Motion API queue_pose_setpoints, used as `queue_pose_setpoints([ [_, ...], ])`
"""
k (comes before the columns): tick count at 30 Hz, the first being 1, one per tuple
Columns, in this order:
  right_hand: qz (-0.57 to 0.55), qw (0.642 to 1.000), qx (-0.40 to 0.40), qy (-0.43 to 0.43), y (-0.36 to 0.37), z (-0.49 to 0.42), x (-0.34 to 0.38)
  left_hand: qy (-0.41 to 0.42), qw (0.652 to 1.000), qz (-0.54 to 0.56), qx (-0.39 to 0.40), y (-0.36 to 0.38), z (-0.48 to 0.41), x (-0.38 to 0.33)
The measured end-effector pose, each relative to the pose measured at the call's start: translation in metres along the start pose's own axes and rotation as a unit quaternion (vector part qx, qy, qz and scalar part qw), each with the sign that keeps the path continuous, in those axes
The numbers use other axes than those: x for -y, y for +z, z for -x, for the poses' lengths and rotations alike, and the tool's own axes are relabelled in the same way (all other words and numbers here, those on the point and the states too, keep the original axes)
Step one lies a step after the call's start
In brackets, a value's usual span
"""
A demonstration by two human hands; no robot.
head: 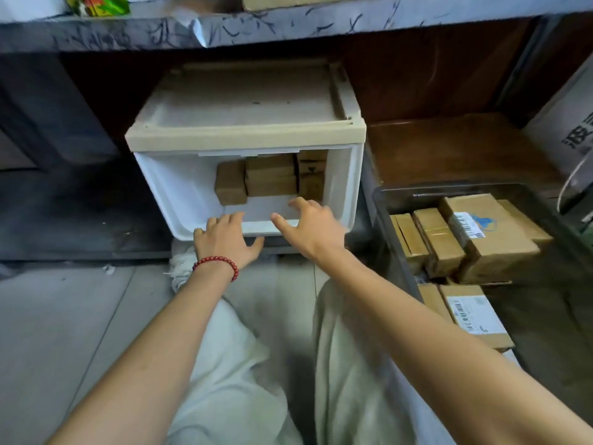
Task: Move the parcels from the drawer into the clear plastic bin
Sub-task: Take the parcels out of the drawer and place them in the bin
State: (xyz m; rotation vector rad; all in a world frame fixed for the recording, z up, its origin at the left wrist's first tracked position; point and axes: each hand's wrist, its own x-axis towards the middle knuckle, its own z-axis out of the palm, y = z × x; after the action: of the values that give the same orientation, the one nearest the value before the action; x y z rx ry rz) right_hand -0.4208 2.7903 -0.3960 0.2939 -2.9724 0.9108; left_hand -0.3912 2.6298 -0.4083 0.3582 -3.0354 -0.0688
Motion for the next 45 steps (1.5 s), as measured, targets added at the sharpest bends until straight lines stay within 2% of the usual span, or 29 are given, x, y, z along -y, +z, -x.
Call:
queue_pose_setpoints([
  [3, 0.020, 1.000, 0.022, 0.008, 0.020, -0.021, 0.004, 0.000, 1.000, 0.017, -0.015, 0.007, -0.018, 0.008],
  [10, 0.038, 0.997, 0.059, 0.035, 0.067, -0.076, -0.015, -0.019, 1.000, 0.003, 0.023, 0.046, -0.069, 0.034],
  [16, 0.084, 0.992, 0.091, 0.024, 0.099, -0.133, -0.039, -0.010, 0.999, 0.011, 0.032, 0.081, -0.135, 0.043],
  [20, 0.121, 0.987, 0.104, 0.022, 0.124, -0.166, -0.049, -0.054, 0.996, 0.019, 0.068, 0.112, -0.181, 0.046],
  [24, 0.100, 0.989, 0.106, 0.022, 0.151, -0.202, -0.050, -0.083, 0.994, 0.012, 0.073, 0.141, -0.226, 0.046],
  [28, 0.090, 0.987, 0.136, 0.014, 0.180, -0.232, -0.043, -0.071, 0.995, 0.007, 0.069, 0.166, -0.251, 0.050],
  [33, 0.029, 0.993, 0.116, 0.009, 0.203, -0.256, -0.043, -0.068, 0.997, 0.033, 0.035, 0.176, -0.280, 0.049],
  [37, 0.018, 0.994, 0.108, 0.028, 0.209, -0.263, -0.060, -0.095, 0.991, 0.042, 0.080, 0.185, -0.302, 0.044],
  [45, -0.009, 0.996, 0.079, 0.048, 0.204, -0.276, -0.082, -0.145, 0.989, 0.027, -0.019, 0.206, -0.311, 0.034],
])
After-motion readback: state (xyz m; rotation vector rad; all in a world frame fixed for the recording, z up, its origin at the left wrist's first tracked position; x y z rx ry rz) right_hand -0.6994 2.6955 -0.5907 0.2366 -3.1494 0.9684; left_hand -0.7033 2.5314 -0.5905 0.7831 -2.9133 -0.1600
